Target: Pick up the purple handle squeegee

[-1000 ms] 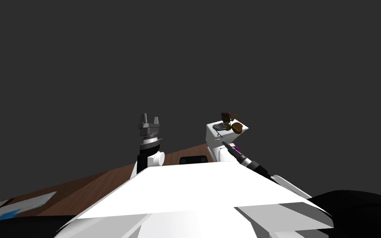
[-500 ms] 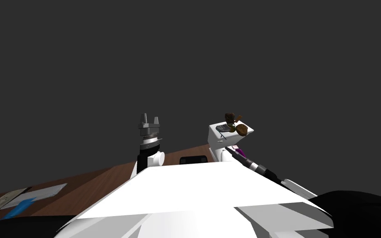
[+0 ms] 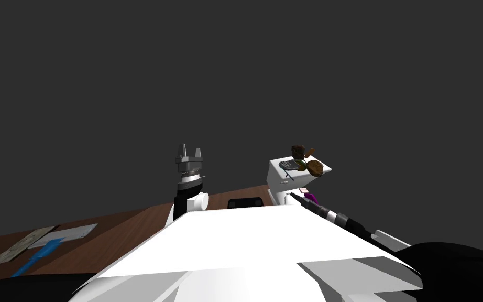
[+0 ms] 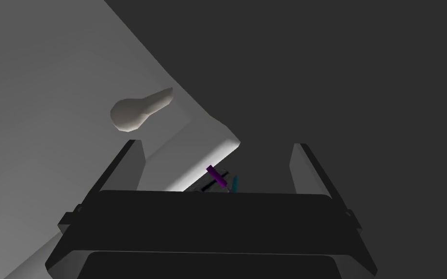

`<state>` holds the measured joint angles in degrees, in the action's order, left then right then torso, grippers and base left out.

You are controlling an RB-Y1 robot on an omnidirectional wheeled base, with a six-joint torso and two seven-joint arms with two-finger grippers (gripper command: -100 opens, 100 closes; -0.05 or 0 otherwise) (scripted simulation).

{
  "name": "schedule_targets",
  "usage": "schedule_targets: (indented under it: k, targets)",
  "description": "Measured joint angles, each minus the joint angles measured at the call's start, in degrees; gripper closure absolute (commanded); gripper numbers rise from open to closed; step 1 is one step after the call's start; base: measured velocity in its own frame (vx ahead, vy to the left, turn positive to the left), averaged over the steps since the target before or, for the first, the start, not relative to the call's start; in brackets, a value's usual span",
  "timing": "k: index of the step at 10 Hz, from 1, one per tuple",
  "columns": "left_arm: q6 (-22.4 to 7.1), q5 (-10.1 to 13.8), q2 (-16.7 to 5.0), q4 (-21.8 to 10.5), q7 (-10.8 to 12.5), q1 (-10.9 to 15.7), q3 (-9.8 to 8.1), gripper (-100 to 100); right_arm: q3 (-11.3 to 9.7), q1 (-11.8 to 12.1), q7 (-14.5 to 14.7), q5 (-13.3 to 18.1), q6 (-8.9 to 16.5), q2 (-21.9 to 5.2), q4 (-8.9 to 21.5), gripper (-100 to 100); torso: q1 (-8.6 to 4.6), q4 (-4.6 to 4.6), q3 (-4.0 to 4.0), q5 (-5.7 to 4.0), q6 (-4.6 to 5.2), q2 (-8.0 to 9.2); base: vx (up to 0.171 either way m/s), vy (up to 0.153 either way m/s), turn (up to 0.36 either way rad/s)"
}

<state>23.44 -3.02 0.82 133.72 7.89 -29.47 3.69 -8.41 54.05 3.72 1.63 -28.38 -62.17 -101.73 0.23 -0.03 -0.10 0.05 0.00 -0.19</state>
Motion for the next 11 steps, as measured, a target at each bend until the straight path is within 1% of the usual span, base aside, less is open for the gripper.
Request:
schedule_targets:
  k: [3,4,5,6,7,8,9,10,11]
  targets:
    - [0.0,0.0,0.0,0.0,0.0,0.0,0.0,0,-0.4,0.9,0.4,0.7,-0.5,-5.0,2.1,-100,-0.02,0.01,0.01,0.0,0.02,0.02,0.035,0.059,0.073]
    - [0.0,0.0,0.0,0.0,0.0,0.0,0.0,0,-0.4,1.7,0.6,1.1,-0.4,-6.7,2.5,-100,0.02,0.0,0.01,0.01,0.01,0.01,0.039,0.058,0.053]
    - [0.0,0.0,0.0,0.0,0.0,0.0,0.0,0,-0.8,1.5,0.8,1.4,-0.5,-8.1,3.3,-100,0.01,0.0,0.0,0.0,0.02,0.01,0.065,0.069,0.095]
    - [0.0,0.0,0.0,0.0,0.0,0.0,0.0,0,-1.0,1.7,0.9,1.8,-0.9,-9.9,4.8,-100,0.04,-0.01,-0.04,0.01,0.0,-0.07,0.051,0.059,0.044]
    - [0.0,0.0,0.0,0.0,0.0,0.0,0.0,0,-1.0,1.9,1.0,2.0,-1.0,-11.5,5.2,-100,0.02,-0.01,-0.03,0.01,0.02,-0.04,0.054,0.073,0.089]
    - [0.0,0.0,0.0,0.0,0.0,0.0,0.0,0,-1.3,2.2,1.3,2.5,-1.4,-13.1,6.5,-100,0.06,-0.01,-0.03,0.01,0.01,-0.06,0.043,0.058,0.042]
    - [0.0,0.0,0.0,0.0,0.0,0.0,0.0,0,-1.3,2.4,1.4,2.6,-1.6,-14.7,7.0,-100,0.02,-0.01,-0.01,0.01,0.02,-0.02,0.058,0.073,0.084]
    - [0.0,0.0,0.0,0.0,0.0,0.0,0.0,0,-1.2,3.2,1.7,3.0,-1.4,-16.4,7.2,-100,0.07,-0.01,-0.03,0.01,0.01,-0.06,0.045,0.061,0.038]
    - [0.0,0.0,0.0,0.0,0.0,0.0,0.0,0,-1.8,2.5,1.8,3.4,-1.5,-17.8,8.4,-100,0.03,-0.01,-0.02,0.01,0.03,-0.02,0.056,0.075,0.081]
